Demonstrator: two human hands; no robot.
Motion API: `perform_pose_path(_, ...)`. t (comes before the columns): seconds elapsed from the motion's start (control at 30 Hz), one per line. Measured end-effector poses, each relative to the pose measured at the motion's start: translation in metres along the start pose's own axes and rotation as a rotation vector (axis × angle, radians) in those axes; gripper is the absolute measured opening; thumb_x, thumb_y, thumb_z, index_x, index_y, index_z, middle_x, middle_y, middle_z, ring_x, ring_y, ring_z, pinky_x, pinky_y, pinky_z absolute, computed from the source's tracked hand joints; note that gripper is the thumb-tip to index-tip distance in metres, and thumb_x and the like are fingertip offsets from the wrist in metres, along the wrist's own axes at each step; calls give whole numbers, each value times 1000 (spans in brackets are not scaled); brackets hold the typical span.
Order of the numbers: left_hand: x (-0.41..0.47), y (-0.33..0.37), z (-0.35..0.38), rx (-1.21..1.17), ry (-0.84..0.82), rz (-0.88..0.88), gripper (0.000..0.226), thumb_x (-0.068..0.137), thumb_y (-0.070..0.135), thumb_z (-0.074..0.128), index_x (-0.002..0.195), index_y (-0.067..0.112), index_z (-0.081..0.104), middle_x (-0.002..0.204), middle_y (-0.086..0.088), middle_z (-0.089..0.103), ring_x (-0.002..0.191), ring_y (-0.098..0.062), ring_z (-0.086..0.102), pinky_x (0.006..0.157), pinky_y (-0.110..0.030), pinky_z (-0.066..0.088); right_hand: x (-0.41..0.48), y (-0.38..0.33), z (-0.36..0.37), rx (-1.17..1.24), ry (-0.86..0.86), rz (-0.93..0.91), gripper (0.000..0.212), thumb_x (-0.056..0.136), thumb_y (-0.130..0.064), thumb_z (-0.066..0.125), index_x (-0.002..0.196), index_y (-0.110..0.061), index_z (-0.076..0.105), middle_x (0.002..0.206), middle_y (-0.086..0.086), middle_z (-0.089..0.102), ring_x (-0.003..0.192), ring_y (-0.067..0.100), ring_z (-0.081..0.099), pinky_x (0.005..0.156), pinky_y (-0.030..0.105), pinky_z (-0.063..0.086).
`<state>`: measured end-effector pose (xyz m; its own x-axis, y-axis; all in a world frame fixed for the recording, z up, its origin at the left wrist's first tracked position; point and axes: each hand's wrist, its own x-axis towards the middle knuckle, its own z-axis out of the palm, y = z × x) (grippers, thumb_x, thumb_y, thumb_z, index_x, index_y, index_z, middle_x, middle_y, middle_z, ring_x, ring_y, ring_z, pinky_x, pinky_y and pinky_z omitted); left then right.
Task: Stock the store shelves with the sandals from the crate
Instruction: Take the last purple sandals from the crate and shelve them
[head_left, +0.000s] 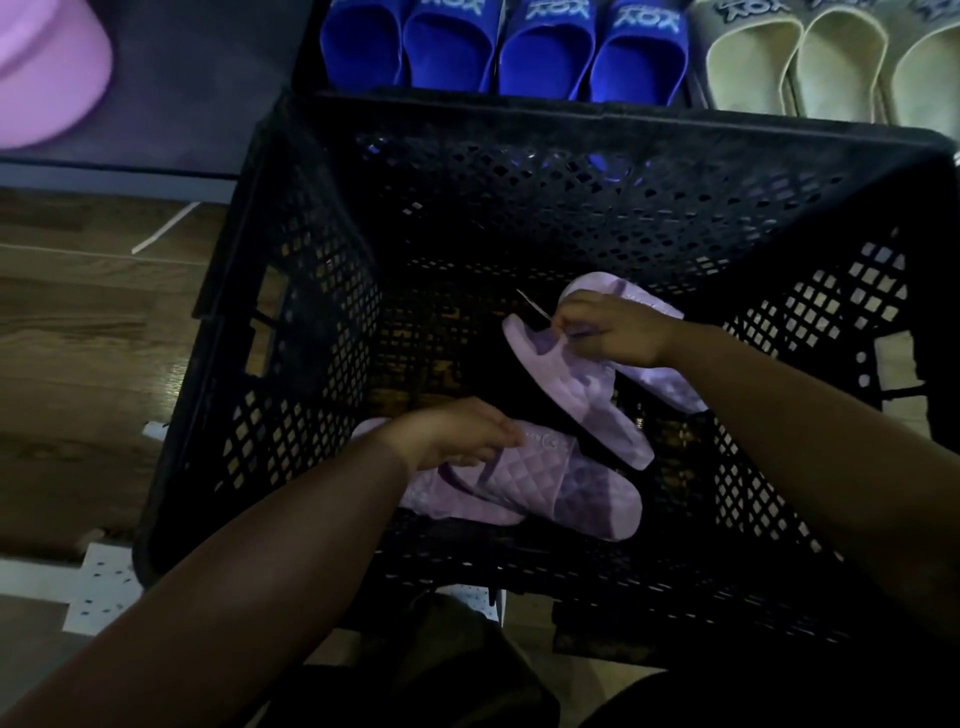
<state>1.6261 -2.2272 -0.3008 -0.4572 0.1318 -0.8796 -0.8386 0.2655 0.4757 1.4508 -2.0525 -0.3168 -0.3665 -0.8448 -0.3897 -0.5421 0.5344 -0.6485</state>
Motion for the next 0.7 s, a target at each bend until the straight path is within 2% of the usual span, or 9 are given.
perform_pose_path(0.1,-5,3,-3,5,8,64,29,87,20,66,112,6,68,94,-4,64,81,-8,54,67,-19,40,-8,-2,-2,43,64,16,35,78,-29,42,98,-3,55,99,11,51,90,31,47,82,38,35)
perform_pose_path(0.17,-5,8,-6,37,101,143,24,81,12,72,104,6,71,88,-1,68,77,-5,57,69,-17,44,-12,-1,-3,69,103,13,40,75,-37,36,95,-8,55,97,8,48,89,30,47,84,43,37)
perform_pose_path(0.27,-6,12,-22,-14,339,194,20,75,6,76,94,5,71,83,-5,67,79,-14,60,65,-22,47,-13,-1,-4,59,105,26,31,75,-40,34,91,-21,53,98,8,50,90,28,48,85,45,41)
perform_pose_path(0.33,-2,6,-37,-22,452,158,25,74,10,78,95,11,65,87,-5,64,85,-20,60,66,-26,50,-12,-2,-3,46,102,37,34,75,-40,33,90,-17,53,97,8,49,88,25,45,83,42,41)
perform_pose_path(0.37,0,1,-43,1,480,134,30,74,11,79,99,12,63,94,-7,64,92,-24,61,73,-31,54,-12,-3,-2,46,96,39,37,75,-40,33,90,-13,53,96,8,49,86,23,44,81,40,39)
perform_pose_path(0.43,1,-8,-49,60,487,81,45,74,12,78,114,11,59,114,-12,62,105,-29,60,90,-41,52,-11,-3,0,57,84,44,35,77,-36,36,91,-9,52,94,8,48,84,23,41,78,36,35)
perform_pose_path(0.53,-3,-16,-52,27,369,31,60,81,10,72,135,7,47,131,-14,54,119,-30,53,102,-40,44,-9,-1,2,67,67,67,14,87,-20,42,93,-11,52,95,7,47,82,24,41,78,36,33)
perform_pose_path(0.63,-6,-22,-55,-114,239,17,60,86,4,64,140,6,39,136,-13,49,123,-29,50,104,-38,42,-8,4,5,57,59,58,11,95,-6,46,103,-6,54,99,11,49,82,23,41,79,33,30)
perform_pose_path(0.7,-7,-22,-56,-121,291,14,53,85,5,66,134,6,47,131,-11,53,117,-26,53,97,-33,45,-7,6,6,45,64,49,12,95,-5,46,104,-3,54,99,13,50,81,21,40,80,30,27)
